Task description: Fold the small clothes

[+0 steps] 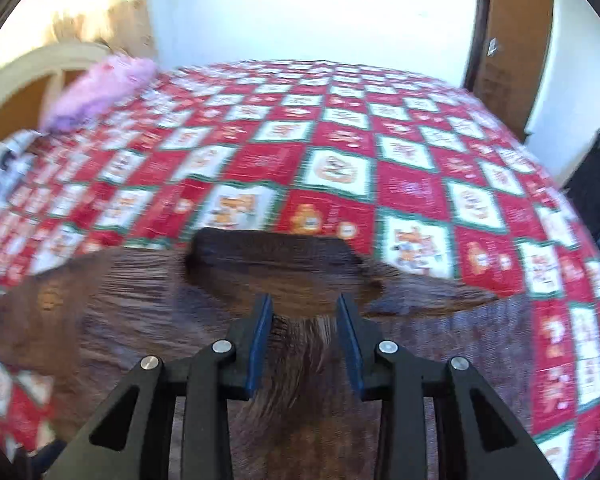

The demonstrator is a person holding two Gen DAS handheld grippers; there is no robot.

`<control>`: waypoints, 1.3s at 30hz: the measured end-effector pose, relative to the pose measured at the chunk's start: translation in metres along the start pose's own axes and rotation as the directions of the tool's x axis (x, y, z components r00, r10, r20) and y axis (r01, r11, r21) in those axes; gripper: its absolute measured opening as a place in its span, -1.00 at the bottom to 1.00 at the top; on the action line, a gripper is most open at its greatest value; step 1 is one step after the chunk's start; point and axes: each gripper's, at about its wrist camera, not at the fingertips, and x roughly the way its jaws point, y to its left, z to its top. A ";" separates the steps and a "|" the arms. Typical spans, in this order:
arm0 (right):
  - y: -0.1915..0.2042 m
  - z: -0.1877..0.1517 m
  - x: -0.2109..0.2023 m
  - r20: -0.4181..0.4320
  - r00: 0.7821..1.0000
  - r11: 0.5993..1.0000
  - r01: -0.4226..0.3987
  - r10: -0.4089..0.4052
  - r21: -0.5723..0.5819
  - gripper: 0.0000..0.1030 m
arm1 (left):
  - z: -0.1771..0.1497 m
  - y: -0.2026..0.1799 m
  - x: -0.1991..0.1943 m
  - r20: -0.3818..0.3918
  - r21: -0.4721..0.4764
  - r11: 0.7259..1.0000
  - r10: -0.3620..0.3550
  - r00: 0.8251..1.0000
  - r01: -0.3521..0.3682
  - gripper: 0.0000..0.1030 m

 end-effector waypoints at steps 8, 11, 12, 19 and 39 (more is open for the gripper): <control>0.011 -0.050 0.012 -0.104 0.980 0.985 -0.167 0.170 0.035 -0.27 | 0.001 0.006 -0.004 0.005 -0.046 0.999 -0.010 1.000 0.011 0.78; 0.029 -0.075 0.011 -0.136 0.978 0.985 -0.165 0.158 -0.047 -0.25 | 0.002 0.011 -0.008 -0.010 -0.061 0.998 -0.012 1.000 0.011 0.78; 0.035 -0.080 0.003 -0.123 0.983 0.984 -0.148 0.136 -0.102 -0.25 | 0.003 0.013 -0.012 -0.007 -0.065 0.998 -0.008 1.000 0.008 0.78; 0.039 -0.102 -0.012 -0.168 0.961 0.962 -0.240 0.218 -0.128 -0.15 | 0.009 0.028 -0.031 0.025 -0.077 0.995 0.058 0.998 -0.056 0.78; 0.034 -0.115 -0.016 -0.118 0.984 0.971 -0.153 0.132 -0.183 0.02 | 0.023 0.073 -0.039 0.034 -0.020 0.969 0.248 0.968 -0.247 0.78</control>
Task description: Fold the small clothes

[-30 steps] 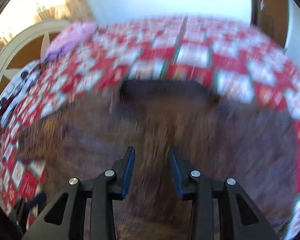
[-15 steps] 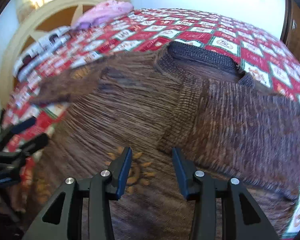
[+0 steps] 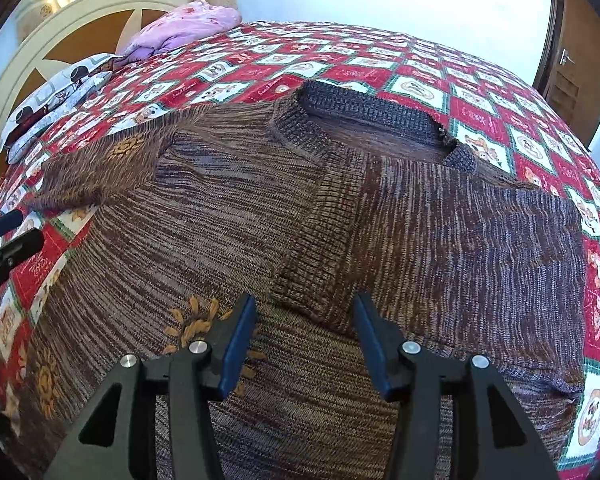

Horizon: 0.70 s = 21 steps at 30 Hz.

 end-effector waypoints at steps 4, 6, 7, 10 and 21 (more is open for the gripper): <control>0.003 -0.004 -0.001 0.014 1.000 1.000 0.008 -0.008 -0.007 0.03 | -0.001 0.010 0.004 -0.005 0.034 0.999 0.042 0.999 -0.042 0.78; 0.009 -0.006 -0.001 0.014 1.000 0.999 0.019 -0.019 -0.038 0.03 | 0.000 0.018 0.008 -0.014 0.039 0.997 0.065 0.998 -0.064 0.78; 0.011 -0.006 -0.002 0.014 1.000 0.998 0.024 -0.023 -0.051 0.04 | 0.000 0.023 0.010 -0.021 0.037 0.996 0.076 0.997 -0.076 0.78; 0.010 -0.006 -0.003 0.015 1.000 0.998 0.019 -0.019 -0.054 0.04 | 0.000 0.042 0.014 -0.030 0.040 0.992 0.119 0.992 -0.117 0.78; 0.025 -0.019 -0.032 0.015 0.998 0.997 -0.056 0.056 -0.053 0.04 | 0.005 0.144 0.023 -0.068 -0.125 0.968 0.211 0.975 -0.218 0.78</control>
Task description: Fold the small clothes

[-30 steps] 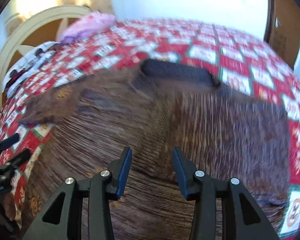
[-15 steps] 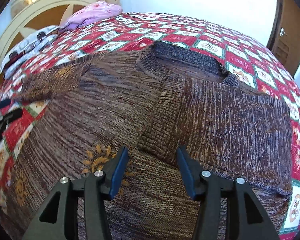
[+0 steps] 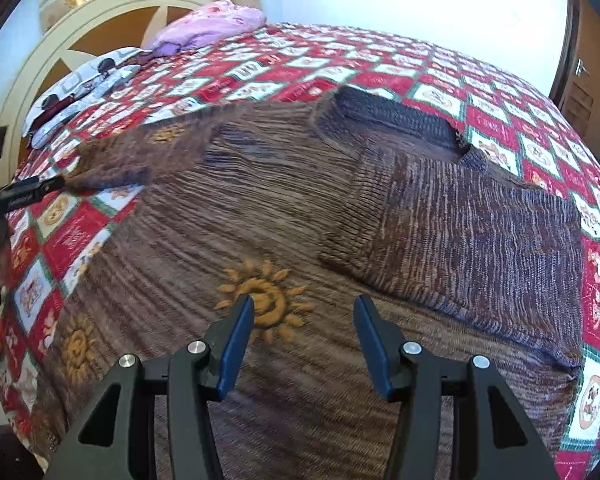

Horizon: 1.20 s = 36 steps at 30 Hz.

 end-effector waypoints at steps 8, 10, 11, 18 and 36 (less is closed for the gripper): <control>0.026 -0.013 -0.022 0.045 0.998 0.998 -0.038 0.041 -0.050 0.04 | 0.004 0.023 0.027 -0.060 -0.187 0.972 -0.153 0.986 0.139 0.78; 0.030 -0.017 -0.024 0.043 0.998 0.997 -0.031 0.035 -0.070 0.04 | 0.005 0.023 0.033 -0.068 -0.235 0.955 -0.201 0.977 0.180 0.78; 0.031 -0.018 -0.025 0.044 0.999 0.997 -0.025 0.028 -0.075 0.04 | 0.005 0.023 0.035 -0.068 -0.255 0.946 -0.222 0.973 0.198 0.78; 0.034 -0.026 -0.036 0.072 0.997 0.997 -0.031 0.036 -0.064 0.04 | 0.012 0.018 0.045 -0.064 -0.270 0.947 -0.200 0.978 0.176 0.59; 0.035 -0.033 -0.038 0.095 0.994 0.999 -0.044 0.046 -0.026 0.04 | 0.005 0.016 0.037 -0.058 -0.228 0.947 -0.244 0.968 0.225 -0.85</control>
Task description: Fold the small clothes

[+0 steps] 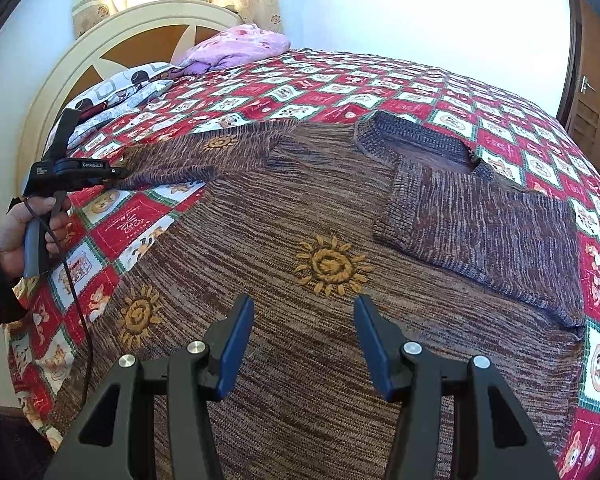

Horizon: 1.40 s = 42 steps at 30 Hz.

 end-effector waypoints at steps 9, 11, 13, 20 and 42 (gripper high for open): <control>-0.004 -0.005 -0.002 0.003 1.000 1.000 0.002 -0.002 0.017 0.04 | 0.023 -0.012 -0.024 0.042 -0.005 0.990 -0.142 0.989 0.142 -0.84; -0.007 -0.005 -0.002 0.005 1.000 1.000 0.005 -0.005 0.030 0.04 | 0.029 -0.021 -0.030 0.049 0.006 0.986 -0.168 0.984 0.168 -0.84; -0.011 -0.006 -0.004 0.012 1.000 0.999 0.007 -0.008 0.045 0.04 | 0.034 -0.033 -0.034 0.056 0.022 0.983 -0.184 0.981 0.183 -0.84; -0.018 -0.007 -0.011 0.029 1.000 0.998 0.007 -0.009 0.068 0.04 | 0.047 -0.077 -0.053 0.083 0.072 0.968 -0.247 0.965 0.242 -0.84; -0.051 -0.021 -0.030 0.067 0.998 0.985 0.002 -0.013 0.174 0.05 | 0.040 -0.213 -0.082 0.031 0.235 0.878 -0.435 0.900 0.417 -0.85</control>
